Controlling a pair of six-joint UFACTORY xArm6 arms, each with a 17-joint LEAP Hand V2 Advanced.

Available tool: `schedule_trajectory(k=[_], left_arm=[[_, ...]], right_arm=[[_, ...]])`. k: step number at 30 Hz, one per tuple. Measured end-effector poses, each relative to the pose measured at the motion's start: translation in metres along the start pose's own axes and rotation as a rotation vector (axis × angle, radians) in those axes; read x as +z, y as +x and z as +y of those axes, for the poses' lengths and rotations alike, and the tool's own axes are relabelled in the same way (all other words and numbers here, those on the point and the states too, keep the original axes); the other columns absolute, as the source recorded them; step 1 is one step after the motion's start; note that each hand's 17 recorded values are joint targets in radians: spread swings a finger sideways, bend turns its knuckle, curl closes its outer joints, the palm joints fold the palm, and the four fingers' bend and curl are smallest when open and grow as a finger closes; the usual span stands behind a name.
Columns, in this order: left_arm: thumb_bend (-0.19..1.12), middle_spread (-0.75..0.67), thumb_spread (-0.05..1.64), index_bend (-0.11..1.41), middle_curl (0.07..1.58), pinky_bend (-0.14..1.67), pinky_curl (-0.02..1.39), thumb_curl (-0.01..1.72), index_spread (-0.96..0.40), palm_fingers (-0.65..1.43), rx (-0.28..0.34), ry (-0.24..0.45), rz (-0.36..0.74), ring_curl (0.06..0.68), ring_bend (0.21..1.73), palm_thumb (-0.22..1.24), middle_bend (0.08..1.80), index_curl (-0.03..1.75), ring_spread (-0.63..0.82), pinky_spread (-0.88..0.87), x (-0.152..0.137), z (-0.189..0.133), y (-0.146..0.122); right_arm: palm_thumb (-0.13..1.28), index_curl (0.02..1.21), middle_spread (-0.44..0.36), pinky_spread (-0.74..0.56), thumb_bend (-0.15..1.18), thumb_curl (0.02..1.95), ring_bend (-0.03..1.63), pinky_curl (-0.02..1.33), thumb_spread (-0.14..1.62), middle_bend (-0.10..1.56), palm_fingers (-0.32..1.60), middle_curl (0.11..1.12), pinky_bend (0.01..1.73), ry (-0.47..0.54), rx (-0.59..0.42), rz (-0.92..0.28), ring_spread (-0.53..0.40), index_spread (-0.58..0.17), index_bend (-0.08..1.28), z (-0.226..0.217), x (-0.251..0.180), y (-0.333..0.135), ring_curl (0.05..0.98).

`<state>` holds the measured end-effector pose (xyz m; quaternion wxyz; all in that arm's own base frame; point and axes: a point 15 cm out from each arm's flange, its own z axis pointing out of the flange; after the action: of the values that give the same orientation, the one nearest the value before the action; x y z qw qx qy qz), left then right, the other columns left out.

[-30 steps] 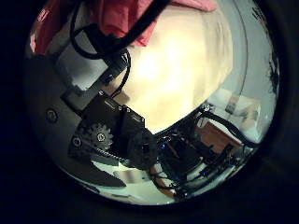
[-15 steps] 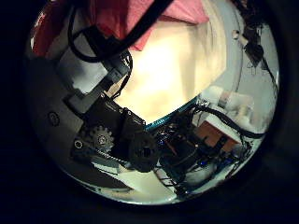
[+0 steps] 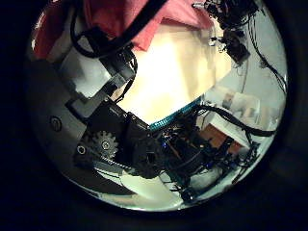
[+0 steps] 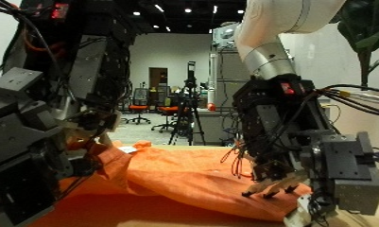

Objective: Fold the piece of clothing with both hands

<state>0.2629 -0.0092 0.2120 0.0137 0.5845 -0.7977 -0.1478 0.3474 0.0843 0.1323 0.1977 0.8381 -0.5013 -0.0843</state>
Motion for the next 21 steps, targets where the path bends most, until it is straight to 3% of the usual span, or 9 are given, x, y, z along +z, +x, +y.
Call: schedule_trajectory(k=[5,7,10,11,12,14,17,19,21], left_arm=[[0.23,-0.57,1.29,0.18,0.59,1.06,0.47,1.01,-0.60,1.11,0.002,0.004,0.000,0.397,0.82,0.87,0.85,0.73,-0.60,-0.74,-0.002,0.001,0.000],[0.23,-0.57,1.29,0.18,0.59,1.06,0.47,1.02,-0.60,1.11,0.002,0.003,-0.001,0.398,0.82,0.87,0.86,0.73,-0.60,-0.74,-0.003,0.003,-0.001],[0.23,-0.57,1.29,0.18,0.59,1.06,0.47,1.03,-0.60,1.11,0.005,0.004,-0.001,0.400,0.81,0.87,0.86,0.75,-0.60,-0.74,-0.005,0.005,-0.001],[0.22,-0.57,1.29,0.17,0.59,1.07,0.47,1.04,-0.60,1.11,0.008,0.005,-0.001,0.400,0.81,0.87,0.86,0.75,-0.60,-0.74,-0.006,0.006,-0.001],[0.22,-0.57,1.29,0.17,0.59,1.07,0.47,1.03,-0.60,1.11,0.011,0.005,-0.001,0.401,0.81,0.86,0.86,0.75,-0.60,-0.74,-0.007,0.006,-0.001],[0.22,-0.57,1.29,0.17,0.59,1.07,0.46,1.04,-0.60,1.11,0.018,0.010,-0.002,0.402,0.81,0.86,0.86,0.76,-0.60,-0.74,-0.010,0.007,-0.002],[0.22,-0.57,1.29,0.17,0.59,1.07,0.46,1.05,-0.60,1.11,0.039,0.024,0.003,0.404,0.81,0.86,0.86,0.76,-0.60,-0.74,-0.015,0.009,0.000],[0.22,-0.57,1.29,0.17,0.59,1.07,0.46,1.06,-0.60,1.11,0.047,0.040,0.020,0.405,0.81,0.86,0.87,0.77,-0.60,-0.74,-0.020,0.011,0.005],[0.22,-0.57,1.29,0.17,0.59,1.07,0.46,1.06,-0.61,1.11,0.052,0.042,0.022,0.406,0.81,0.86,0.87,0.77,-0.60,-0.74,-0.025,0.016,0.006]], right_arm=[[0.71,0.30,-0.120,0.00,-0.01,0.35,0.67,0.22,0.94,0.34,0.62,0.39,0.40,-0.001,0.013,0.027,-0.206,-0.310,0.15,0.000,-0.001,0.002,0.273],[0.75,0.29,-0.147,-0.11,-0.01,0.36,0.74,0.23,0.94,0.35,0.73,0.40,0.48,0.001,0.018,0.030,-0.264,-0.326,0.15,-0.001,-0.001,0.000,0.292],[0.81,0.28,-0.194,-0.36,0.00,0.37,0.84,0.28,0.97,0.44,1.13,0.44,0.71,0.009,0.031,0.031,-0.328,-0.361,0.17,-0.001,-0.004,0.000,0.327],[0.83,0.31,-0.211,-0.44,-0.01,0.38,0.87,0.31,0.98,0.48,1.18,0.47,0.79,0.015,0.041,0.032,-0.334,-0.377,0.20,-0.001,-0.006,0.001,0.357],[0.83,0.33,-0.211,-0.45,-0.01,0.37,0.89,0.33,0.99,0.54,1.31,0.49,0.81,0.018,0.044,0.032,-0.324,-0.385,0.24,-0.001,-0.008,0.001,0.373],[0.84,0.39,-0.210,-0.48,-0.01,0.37,0.93,0.37,1.03,0.65,1.40,0.54,0.88,0.026,0.049,0.032,-0.314,-0.398,0.36,0.000,-0.011,0.002,0.405],[0.83,0.46,-0.207,-0.48,-0.01,0.36,0.99,0.41,1.09,0.76,1.39,0.59,0.96,0.055,0.053,0.035,-0.298,-0.393,0.49,0.002,-0.021,0.003,0.441],[0.91,0.55,-0.200,-0.42,0.03,0.37,1.08,0.47,1.20,0.90,1.37,0.65,1.08,0.082,0.056,0.039,-0.276,-0.383,0.67,0.008,-0.032,0.004,0.486],[0.94,0.58,-0.210,-0.39,0.04,0.38,1.13,0.49,1.23,0.87,1.34,0.69,1.14,0.095,0.056,0.042,-0.268,-0.377,0.74,0.018,-0.036,0.003,0.502]])
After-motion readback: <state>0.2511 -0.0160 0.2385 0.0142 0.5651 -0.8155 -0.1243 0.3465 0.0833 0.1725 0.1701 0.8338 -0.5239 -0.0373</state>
